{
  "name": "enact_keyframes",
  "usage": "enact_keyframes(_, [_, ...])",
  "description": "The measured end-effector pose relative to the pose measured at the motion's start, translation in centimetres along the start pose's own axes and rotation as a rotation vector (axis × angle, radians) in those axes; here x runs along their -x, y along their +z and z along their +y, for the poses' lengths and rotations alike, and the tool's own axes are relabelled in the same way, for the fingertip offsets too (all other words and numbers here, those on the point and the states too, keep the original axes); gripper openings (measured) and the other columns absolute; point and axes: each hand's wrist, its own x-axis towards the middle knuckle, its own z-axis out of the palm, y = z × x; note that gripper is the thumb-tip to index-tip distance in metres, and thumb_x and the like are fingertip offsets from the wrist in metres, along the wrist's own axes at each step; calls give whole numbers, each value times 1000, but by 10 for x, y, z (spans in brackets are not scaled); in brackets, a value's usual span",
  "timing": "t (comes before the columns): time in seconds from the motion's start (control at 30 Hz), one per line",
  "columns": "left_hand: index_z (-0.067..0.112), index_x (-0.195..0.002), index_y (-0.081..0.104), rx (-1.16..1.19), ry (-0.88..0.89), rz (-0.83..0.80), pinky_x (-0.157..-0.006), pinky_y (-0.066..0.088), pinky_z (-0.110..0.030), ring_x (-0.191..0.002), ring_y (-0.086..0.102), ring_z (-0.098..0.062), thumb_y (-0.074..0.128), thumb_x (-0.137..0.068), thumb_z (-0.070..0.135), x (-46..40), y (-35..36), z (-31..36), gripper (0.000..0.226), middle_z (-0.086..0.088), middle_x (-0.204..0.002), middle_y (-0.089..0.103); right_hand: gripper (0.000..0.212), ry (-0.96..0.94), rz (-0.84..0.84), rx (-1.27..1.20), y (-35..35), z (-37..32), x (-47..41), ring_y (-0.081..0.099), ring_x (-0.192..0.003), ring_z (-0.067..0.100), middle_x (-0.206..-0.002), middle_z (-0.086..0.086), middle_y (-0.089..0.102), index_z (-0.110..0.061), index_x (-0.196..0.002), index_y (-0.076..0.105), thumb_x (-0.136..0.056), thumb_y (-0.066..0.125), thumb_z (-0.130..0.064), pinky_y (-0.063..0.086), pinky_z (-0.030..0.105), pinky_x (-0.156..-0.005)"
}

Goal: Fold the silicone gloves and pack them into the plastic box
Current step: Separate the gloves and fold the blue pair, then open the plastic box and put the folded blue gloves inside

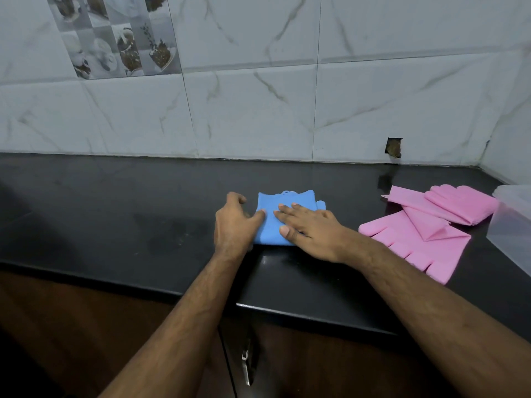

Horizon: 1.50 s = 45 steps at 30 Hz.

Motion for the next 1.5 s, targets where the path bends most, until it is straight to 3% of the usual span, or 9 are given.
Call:
enact_keyframes(0.07, [20,-127,53,-79,85,-11,-85,52,-39,-103,58,-21,74,-88,33,-1,2,-1,47,-3,-114,58,58,13,-18,-28,0,-1,1,0,-155,6,-168,-18,5,-37,-159,18,-105,15,-57,3,41,-121])
enact_keyframes(0.17, [34,-130,59,-277,152,-71,-100,42,-40,-122,49,-25,66,-96,33,-5,8,-2,35,-2,-128,55,56,30,-32,-78,1,-3,2,-3,-154,4,-167,-20,4,-38,-159,19,-106,14,-54,1,39,-122])
enact_keyframes(0.3, [37,-130,64,-268,78,-122,-106,34,-40,-124,51,-24,60,-99,38,-7,8,-6,31,2,-124,61,54,35,-29,-114,3,0,1,-2,-154,3,-167,-21,5,-39,-159,19,-107,14,-51,1,37,-121])
enact_keyframes(0.43, [22,-133,64,-158,127,-80,-106,44,-47,-119,57,-28,58,-100,33,0,4,-1,35,-7,-124,62,56,15,56,-51,3,-3,9,5,-155,9,-168,-14,11,-34,-159,24,-106,16,-53,8,41,-120])
enact_keyframes(0.63, [10,-106,67,-168,238,98,-93,40,-42,-109,55,-33,46,-104,17,30,-10,10,22,-12,-114,63,42,-14,411,124,-5,-24,37,36,-142,13,-152,-8,45,-25,-141,53,-106,37,-41,22,39,-107])
enact_keyframes(0.77, [11,-110,65,-248,308,111,-92,36,-42,-109,52,-31,43,-106,21,56,-17,16,24,-10,-117,60,28,-66,693,167,-5,-49,67,55,-123,14,-130,-10,62,-22,-122,65,-98,50,-23,32,36,-94])
enact_keyframes(1.03, [9,-134,56,-270,484,21,-99,37,-45,-126,47,-30,53,-103,21,100,-13,37,33,-9,-135,57,51,57,534,107,-3,-49,116,45,-133,24,-154,1,41,-18,-147,45,-97,53,-25,43,42,-100])
enact_keyframes(1.3, [8,-138,52,89,558,-135,-106,39,-45,-125,50,-27,54,-99,10,144,44,95,39,-7,-133,60,38,175,815,40,-19,-11,196,51,-123,19,-135,0,52,-21,-133,60,-95,53,-20,46,40,-95])
enact_keyframes(1.5, [13,-140,49,54,655,-248,-103,33,-44,-127,47,-27,55,-100,20,172,103,148,41,-5,-135,57,48,275,968,-13,-14,27,265,52,-120,15,-135,1,43,-17,-143,47,-96,55,-12,48,33,-102])
